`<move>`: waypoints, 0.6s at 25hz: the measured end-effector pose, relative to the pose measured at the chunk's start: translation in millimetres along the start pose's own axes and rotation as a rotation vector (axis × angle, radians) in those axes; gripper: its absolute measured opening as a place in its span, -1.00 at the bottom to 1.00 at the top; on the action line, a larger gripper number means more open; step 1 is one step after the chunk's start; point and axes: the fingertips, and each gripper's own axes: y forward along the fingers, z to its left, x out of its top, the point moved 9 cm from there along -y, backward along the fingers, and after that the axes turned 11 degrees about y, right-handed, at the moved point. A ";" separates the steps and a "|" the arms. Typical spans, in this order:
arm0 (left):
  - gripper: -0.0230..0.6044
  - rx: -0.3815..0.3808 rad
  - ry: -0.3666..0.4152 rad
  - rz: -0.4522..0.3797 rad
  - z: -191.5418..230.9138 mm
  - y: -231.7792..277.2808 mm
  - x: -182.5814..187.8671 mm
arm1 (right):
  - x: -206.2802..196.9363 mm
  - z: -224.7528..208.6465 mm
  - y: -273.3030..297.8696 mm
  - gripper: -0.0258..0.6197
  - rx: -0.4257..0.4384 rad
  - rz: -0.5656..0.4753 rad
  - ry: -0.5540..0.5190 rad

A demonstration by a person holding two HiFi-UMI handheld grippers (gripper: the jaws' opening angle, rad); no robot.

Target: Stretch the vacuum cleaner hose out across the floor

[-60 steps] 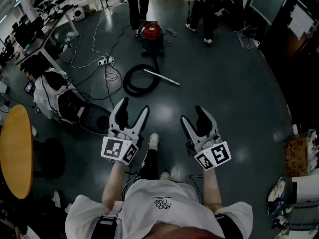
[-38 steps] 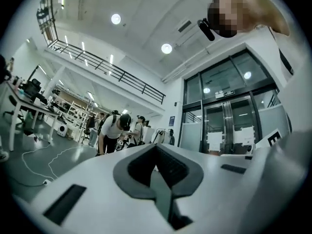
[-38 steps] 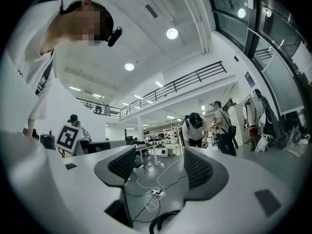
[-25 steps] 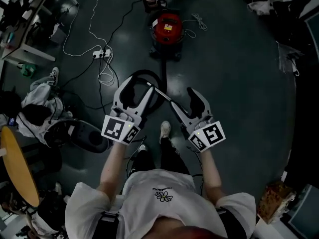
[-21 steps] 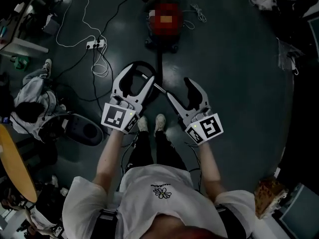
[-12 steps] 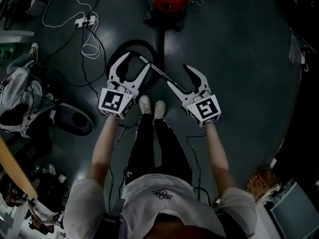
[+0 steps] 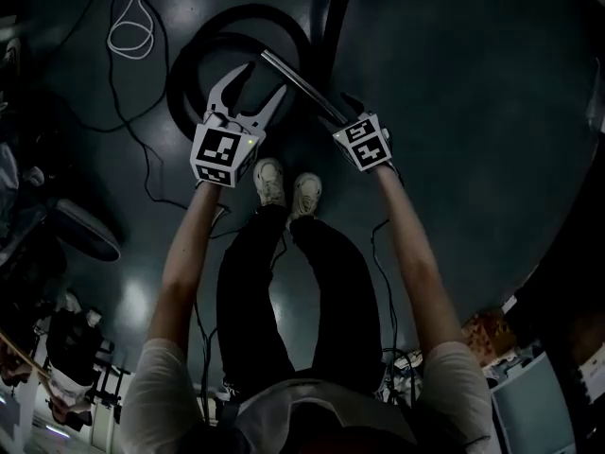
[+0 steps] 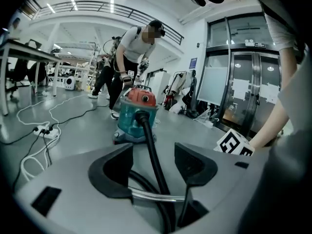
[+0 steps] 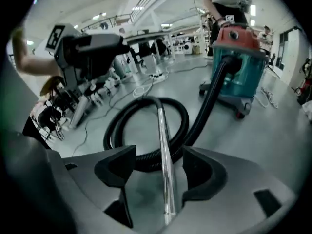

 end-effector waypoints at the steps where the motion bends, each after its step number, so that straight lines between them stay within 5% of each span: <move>1: -0.13 0.000 -0.005 0.012 0.5 2.7 -21.2 | -17.2 -7.2 25.8 0.01 -0.006 0.048 -0.015; 8: -0.13 -0.003 -0.037 0.076 3.0 5.5 -110.0 | -89.2 -38.3 127.1 0.01 -0.097 0.282 0.016; 10: -0.14 -0.005 -0.038 0.083 0.1 5.0 -117.6 | -95.3 -38.8 134.6 -0.04 -0.150 0.336 0.033; 11: -0.13 -0.009 -0.037 0.085 -1.5 4.9 -118.3 | -95.1 -37.0 134.6 -0.30 -0.179 0.366 0.008; 15: -0.13 -0.021 -0.027 0.077 -6.0 -5.7 -89.4 | -73.8 -20.1 101.9 -0.34 -0.242 0.359 -0.083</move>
